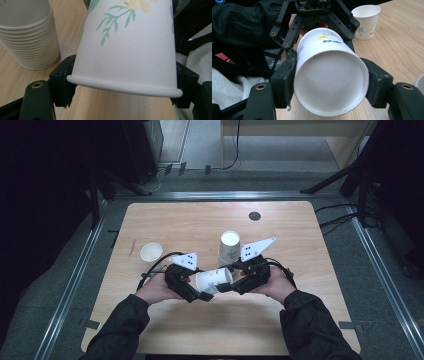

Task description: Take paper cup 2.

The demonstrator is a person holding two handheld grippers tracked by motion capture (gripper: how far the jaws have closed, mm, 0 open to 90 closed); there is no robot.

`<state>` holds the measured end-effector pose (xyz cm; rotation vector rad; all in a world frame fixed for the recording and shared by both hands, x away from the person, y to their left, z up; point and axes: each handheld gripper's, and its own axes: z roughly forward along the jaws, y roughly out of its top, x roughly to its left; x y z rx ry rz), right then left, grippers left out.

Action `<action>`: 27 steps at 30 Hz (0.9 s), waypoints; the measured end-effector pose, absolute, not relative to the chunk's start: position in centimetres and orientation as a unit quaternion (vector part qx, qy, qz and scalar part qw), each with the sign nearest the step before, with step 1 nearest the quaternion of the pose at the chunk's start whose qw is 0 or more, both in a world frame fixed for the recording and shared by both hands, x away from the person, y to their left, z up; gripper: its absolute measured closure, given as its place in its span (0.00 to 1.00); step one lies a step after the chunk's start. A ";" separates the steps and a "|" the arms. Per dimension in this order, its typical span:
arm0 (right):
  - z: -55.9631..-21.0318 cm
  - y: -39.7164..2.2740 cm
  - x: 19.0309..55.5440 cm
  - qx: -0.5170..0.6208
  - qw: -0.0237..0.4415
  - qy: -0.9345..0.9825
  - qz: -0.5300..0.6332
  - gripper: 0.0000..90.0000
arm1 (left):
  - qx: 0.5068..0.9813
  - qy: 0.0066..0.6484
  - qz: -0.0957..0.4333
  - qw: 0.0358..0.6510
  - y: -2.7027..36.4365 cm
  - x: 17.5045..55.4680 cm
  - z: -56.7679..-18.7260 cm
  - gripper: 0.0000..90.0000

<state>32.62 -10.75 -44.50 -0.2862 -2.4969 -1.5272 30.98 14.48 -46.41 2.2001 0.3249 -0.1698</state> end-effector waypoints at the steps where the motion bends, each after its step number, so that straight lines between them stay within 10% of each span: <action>1: -44.5 -10.7 32.5 -0.096 0.101 -0.844 -0.519 0.39 | 0.886 0.130 -0.068 0.440 14.5 31.0 -46.4 0.26; 27: -45.1 -11.4 32.3 -0.106 0.069 -0.860 -0.494 0.29 | 0.906 0.139 -0.025 0.398 16.7 31.4 -43.0 0.27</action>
